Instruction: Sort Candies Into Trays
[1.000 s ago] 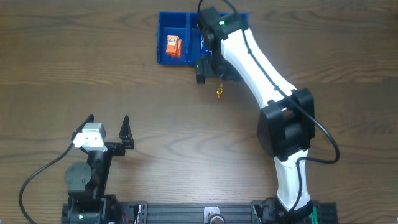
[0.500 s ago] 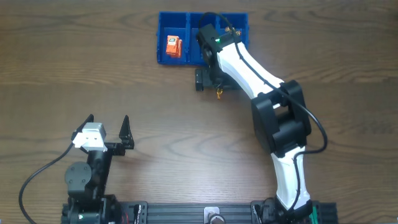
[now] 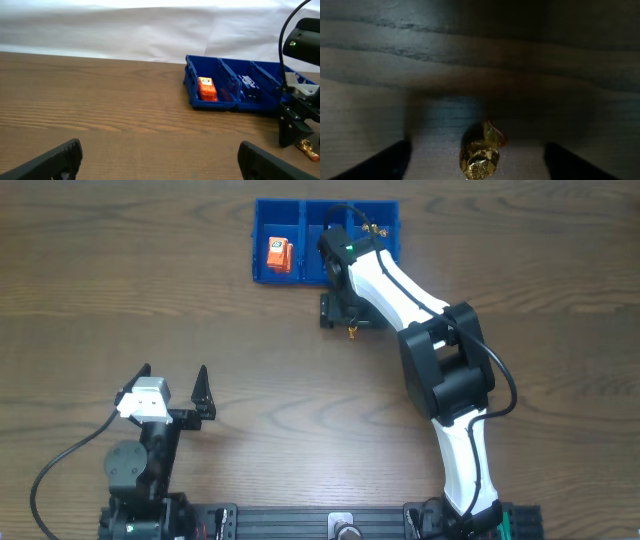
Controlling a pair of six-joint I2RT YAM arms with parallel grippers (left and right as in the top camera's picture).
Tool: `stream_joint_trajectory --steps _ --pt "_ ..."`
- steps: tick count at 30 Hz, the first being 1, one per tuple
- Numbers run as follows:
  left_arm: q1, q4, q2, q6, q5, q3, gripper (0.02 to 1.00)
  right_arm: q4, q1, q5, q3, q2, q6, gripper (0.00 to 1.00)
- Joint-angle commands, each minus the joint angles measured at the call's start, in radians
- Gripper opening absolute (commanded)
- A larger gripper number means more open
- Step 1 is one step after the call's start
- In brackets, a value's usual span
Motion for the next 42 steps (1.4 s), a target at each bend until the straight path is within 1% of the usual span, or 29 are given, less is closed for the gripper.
stream_joint_trajectory --steps 1,3,6,8,11,14,18,22,25,27,28,29,31,33,37,42 --pt "0.002 -0.031 -0.006 -0.003 0.018 -0.021 0.998 0.003 -0.011 -0.005 -0.005 0.012 0.014 0.700" --pt "0.002 -0.031 -0.006 -0.003 0.018 -0.021 0.998 0.006 -0.011 -0.008 -0.005 0.012 0.014 0.557" --pt "0.002 -0.031 -0.006 -0.003 0.018 -0.021 0.998 0.012 -0.011 -0.010 -0.010 0.012 0.014 0.400" --pt "0.002 -0.031 -0.006 -0.003 0.018 -0.021 0.998 0.017 -0.011 -0.010 -0.023 0.012 0.014 0.305" --pt "0.002 -0.031 -0.006 -0.004 0.018 -0.021 0.998 0.034 -0.011 -0.018 -0.047 0.012 0.014 0.207" --pt "0.002 -0.031 -0.006 -0.004 0.018 -0.021 0.998 0.044 -0.012 -0.020 -0.048 0.011 0.014 0.051" --pt "0.002 -0.031 -0.006 -0.004 0.018 -0.021 0.996 0.037 -0.016 -0.019 -0.018 -0.006 0.012 0.038" --pt "0.002 -0.031 -0.006 -0.004 0.018 -0.021 0.998 -0.038 -0.039 0.001 0.086 -0.105 -0.026 0.038" --pt "0.002 -0.031 -0.006 -0.003 0.018 -0.021 0.998 -0.140 -0.054 0.065 0.217 -0.179 -0.048 0.036" --pt "0.002 -0.031 -0.006 -0.004 0.018 -0.021 0.998 -0.214 -0.063 0.124 0.338 -0.196 -0.055 0.036" --pt "0.002 -0.031 -0.006 -0.003 0.018 -0.021 0.998 -0.248 -0.073 0.153 0.418 -0.196 -0.077 0.036" --pt "0.002 -0.031 -0.006 -0.004 0.018 -0.021 0.998 -0.251 -0.084 0.175 0.465 -0.196 -0.084 0.036" --pt "0.002 -0.031 -0.006 -0.004 0.018 -0.021 0.998 -0.211 -0.107 0.216 0.515 -0.195 -0.110 0.036" --pt "0.002 -0.031 -0.006 -0.003 0.018 -0.021 0.998 -0.145 -0.124 0.233 0.513 -0.190 -0.133 0.036" --pt "0.002 -0.031 -0.006 -0.003 0.018 -0.021 0.998 -0.014 -0.134 0.237 0.513 -0.127 -0.210 0.036" --pt "0.002 -0.031 -0.006 -0.003 0.018 -0.021 0.998 0.027 -0.150 0.236 0.513 -0.021 -0.209 0.036"
